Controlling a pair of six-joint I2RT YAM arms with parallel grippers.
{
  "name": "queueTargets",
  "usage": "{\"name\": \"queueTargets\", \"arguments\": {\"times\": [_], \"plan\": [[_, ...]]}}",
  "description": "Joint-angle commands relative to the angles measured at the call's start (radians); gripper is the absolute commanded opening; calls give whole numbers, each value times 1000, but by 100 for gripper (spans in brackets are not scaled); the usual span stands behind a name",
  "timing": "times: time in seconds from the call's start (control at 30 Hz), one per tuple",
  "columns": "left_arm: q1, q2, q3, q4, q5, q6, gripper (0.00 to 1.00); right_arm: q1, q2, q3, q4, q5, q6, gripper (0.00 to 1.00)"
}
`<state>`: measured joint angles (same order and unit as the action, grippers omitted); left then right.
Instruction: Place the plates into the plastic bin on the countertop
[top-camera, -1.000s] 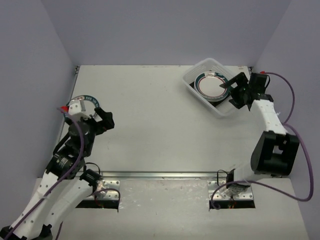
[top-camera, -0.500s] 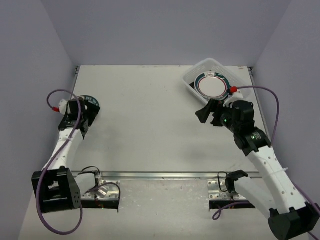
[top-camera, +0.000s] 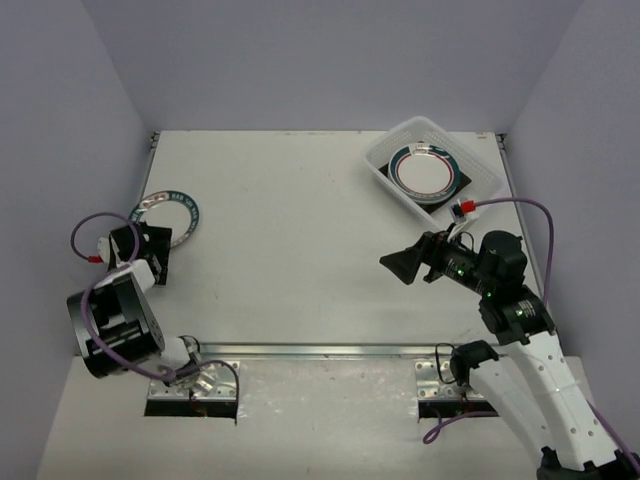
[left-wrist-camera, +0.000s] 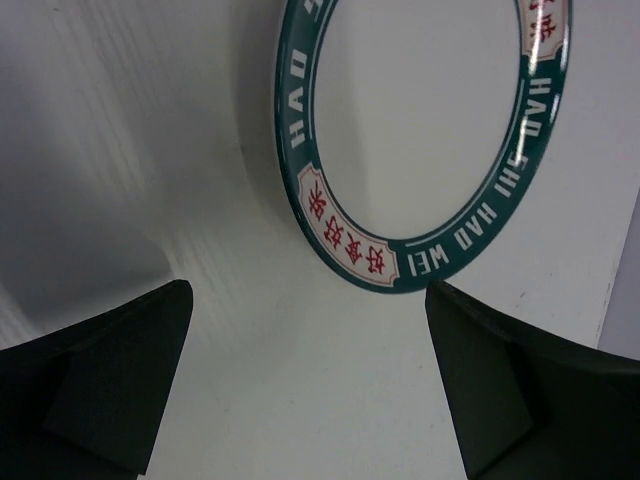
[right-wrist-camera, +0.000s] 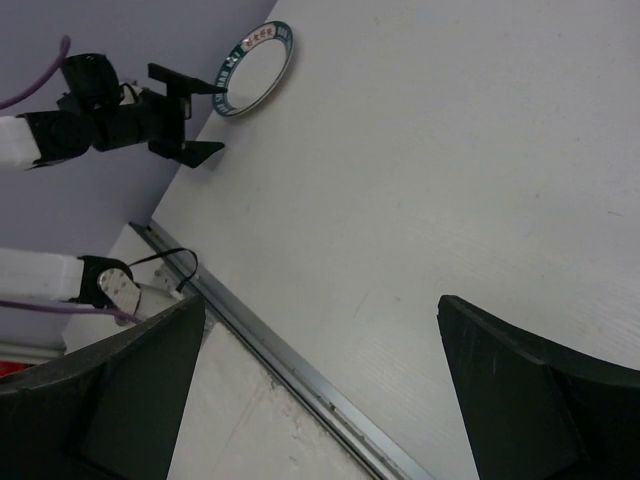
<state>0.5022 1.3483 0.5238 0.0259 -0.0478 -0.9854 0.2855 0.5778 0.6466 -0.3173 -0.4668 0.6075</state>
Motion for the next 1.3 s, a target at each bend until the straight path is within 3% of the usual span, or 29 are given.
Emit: {"name": "queueTargets", "arguments": {"times": [0.0, 0.17, 0.3, 0.47, 0.57, 0.67, 0.87, 0.93, 1.0, 1.07, 1.27], "plan": [[60, 183, 40, 202, 139, -12, 100, 0, -52, -69, 57, -94, 46, 99], [67, 325, 79, 188, 122, 12, 94, 0, -82, -136, 112, -138, 89, 99], [67, 376, 103, 151, 80, 23, 81, 0, -84, -129, 111, -143, 83, 99], [67, 416, 143, 90, 55, 36, 49, 7, -81, -109, 104, -134, 73, 99], [67, 434, 156, 88, 62, 51, 38, 11, -78, -93, 90, -125, 58, 99], [67, 479, 196, 67, 77, 62, 19, 12, -76, -76, 67, -114, 43, 99], [68, 502, 229, 52, 101, 72, 16, 11, -84, -64, 47, -91, 36, 99], [67, 521, 243, 51, 121, 75, 12, 12, -84, -64, 47, -85, 37, 99], [67, 532, 260, 47, 141, 89, 1, 11, -88, -61, 46, -82, 35, 99], [66, 523, 260, 53, 165, 96, 0, 11, -92, -62, 45, -71, 34, 99], [9, 331, 233, 105, 230, 94, 0, 11, -76, -54, 50, -83, 36, 99]]}}
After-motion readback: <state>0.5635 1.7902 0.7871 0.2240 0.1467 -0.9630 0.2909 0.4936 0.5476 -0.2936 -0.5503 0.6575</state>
